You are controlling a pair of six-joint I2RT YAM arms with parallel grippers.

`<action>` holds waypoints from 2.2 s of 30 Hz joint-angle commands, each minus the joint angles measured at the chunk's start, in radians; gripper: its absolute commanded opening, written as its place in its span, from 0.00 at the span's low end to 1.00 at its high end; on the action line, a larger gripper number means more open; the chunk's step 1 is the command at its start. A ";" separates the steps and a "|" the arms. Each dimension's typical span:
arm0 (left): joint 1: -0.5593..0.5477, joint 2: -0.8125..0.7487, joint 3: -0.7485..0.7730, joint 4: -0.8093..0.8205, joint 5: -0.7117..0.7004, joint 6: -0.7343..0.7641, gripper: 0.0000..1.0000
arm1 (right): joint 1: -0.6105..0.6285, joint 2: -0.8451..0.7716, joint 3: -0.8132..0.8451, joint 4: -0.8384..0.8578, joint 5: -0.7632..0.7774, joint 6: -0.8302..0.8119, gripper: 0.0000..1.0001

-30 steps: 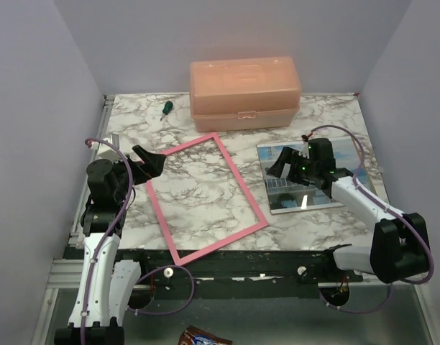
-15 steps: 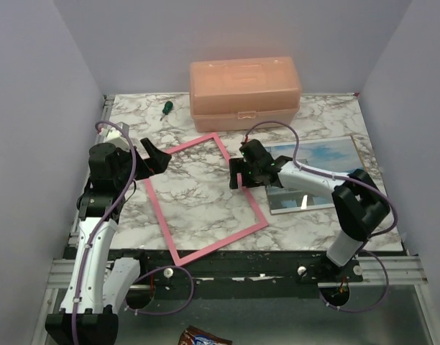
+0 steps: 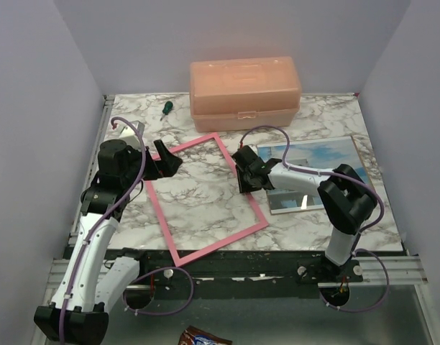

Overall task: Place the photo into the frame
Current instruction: Adjust the photo frame at the center of the board.

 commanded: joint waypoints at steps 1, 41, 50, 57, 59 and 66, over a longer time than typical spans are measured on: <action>-0.048 0.030 0.048 -0.029 -0.061 0.021 0.99 | 0.011 -0.002 0.007 -0.045 0.009 0.040 0.24; -0.245 0.353 0.107 -0.111 -0.161 -0.072 0.98 | 0.066 -0.175 -0.238 0.234 -0.432 0.297 0.77; -0.320 0.445 0.148 -0.127 -0.179 -0.112 0.98 | 0.055 -0.252 -0.279 0.234 -0.412 0.300 0.93; -0.426 0.559 0.207 -0.140 -0.205 -0.160 0.98 | -0.164 -0.315 -0.343 0.179 -0.478 0.244 0.95; -0.466 0.599 0.224 -0.141 -0.212 -0.174 0.97 | -0.244 -0.340 -0.361 0.161 -0.509 0.212 0.95; -0.616 0.745 0.270 -0.147 -0.265 -0.267 0.95 | -0.413 -0.411 -0.355 0.048 -0.522 0.135 0.94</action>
